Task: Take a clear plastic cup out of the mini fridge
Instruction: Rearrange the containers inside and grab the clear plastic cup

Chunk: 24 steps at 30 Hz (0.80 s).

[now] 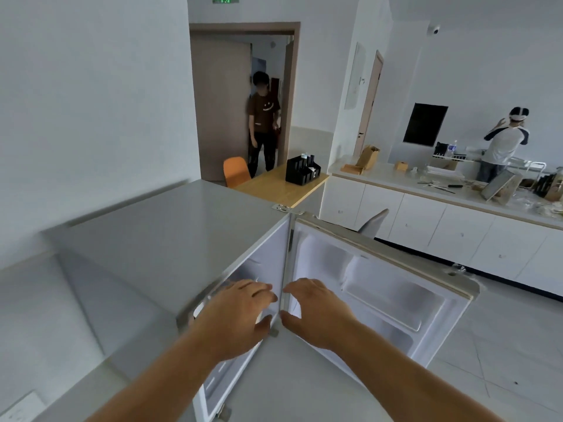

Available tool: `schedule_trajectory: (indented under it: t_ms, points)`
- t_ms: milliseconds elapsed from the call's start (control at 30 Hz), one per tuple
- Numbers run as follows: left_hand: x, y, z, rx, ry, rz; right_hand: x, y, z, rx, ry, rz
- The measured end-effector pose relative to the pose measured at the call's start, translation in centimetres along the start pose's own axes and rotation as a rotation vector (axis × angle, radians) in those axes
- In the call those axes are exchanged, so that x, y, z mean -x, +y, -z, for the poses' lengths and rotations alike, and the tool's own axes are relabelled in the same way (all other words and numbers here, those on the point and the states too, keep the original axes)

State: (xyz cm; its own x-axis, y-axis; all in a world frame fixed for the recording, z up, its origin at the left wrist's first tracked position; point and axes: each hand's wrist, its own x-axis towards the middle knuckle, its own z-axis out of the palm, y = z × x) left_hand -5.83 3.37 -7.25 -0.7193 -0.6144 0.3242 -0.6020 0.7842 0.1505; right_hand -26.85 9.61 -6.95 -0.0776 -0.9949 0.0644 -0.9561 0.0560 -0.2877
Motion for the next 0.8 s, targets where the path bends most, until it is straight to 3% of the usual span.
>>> schedule_trajectory:
  t_ms: [233, 567, 800]
  points:
    - [3.2, 1.8, -6.0, 0.224, -0.028, 0.531, 0.9, 3.5, -1.6, -0.181, -0.058, 0.027]
    - [1.4, 2.1, -11.0, 0.262, -0.031, 0.746, -2.9, 4.2, -6.4, -0.276, -0.152, 0.093]
    - [-1.9, -3.4, -16.2, 0.428, -0.028, 0.895, -10.3, 3.8, -12.5, -0.360, -0.239, -0.029]
